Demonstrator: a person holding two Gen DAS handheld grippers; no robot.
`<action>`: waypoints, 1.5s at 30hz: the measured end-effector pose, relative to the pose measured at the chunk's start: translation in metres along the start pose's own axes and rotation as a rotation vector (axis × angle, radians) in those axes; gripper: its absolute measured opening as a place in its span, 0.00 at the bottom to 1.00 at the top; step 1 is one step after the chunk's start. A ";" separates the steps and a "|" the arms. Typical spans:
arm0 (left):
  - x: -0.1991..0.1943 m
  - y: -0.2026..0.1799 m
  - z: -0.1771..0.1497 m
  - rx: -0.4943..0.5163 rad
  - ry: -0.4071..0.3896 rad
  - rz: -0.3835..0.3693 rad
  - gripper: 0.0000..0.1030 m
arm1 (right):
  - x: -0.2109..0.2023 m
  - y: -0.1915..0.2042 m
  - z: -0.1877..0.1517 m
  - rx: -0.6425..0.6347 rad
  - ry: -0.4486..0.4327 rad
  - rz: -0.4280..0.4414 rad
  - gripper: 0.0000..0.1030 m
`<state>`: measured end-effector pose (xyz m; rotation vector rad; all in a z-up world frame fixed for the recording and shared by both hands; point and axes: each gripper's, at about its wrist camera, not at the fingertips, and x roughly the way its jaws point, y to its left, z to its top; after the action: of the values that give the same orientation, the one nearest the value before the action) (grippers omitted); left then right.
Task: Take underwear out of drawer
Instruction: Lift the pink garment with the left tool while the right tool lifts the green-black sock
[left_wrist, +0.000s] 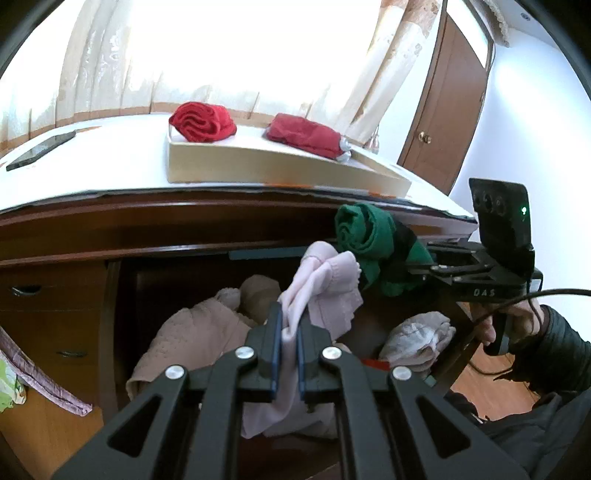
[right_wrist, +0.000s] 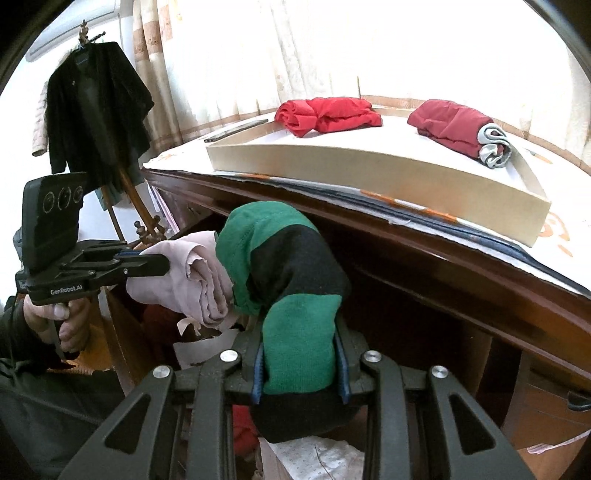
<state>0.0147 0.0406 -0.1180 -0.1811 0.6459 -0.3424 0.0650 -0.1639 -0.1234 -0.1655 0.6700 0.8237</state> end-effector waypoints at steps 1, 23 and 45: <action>-0.001 0.000 0.000 -0.001 -0.006 -0.002 0.04 | -0.001 0.000 -0.001 0.001 -0.005 -0.001 0.31; -0.020 -0.006 0.003 0.000 -0.128 0.022 0.04 | -0.024 0.000 -0.012 0.001 -0.134 0.014 0.31; -0.051 -0.015 0.017 0.008 -0.293 0.022 0.04 | -0.052 0.005 -0.015 -0.019 -0.312 0.065 0.31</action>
<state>-0.0166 0.0462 -0.0728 -0.2117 0.3573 -0.2900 0.0286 -0.1985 -0.1024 -0.0308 0.3754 0.8953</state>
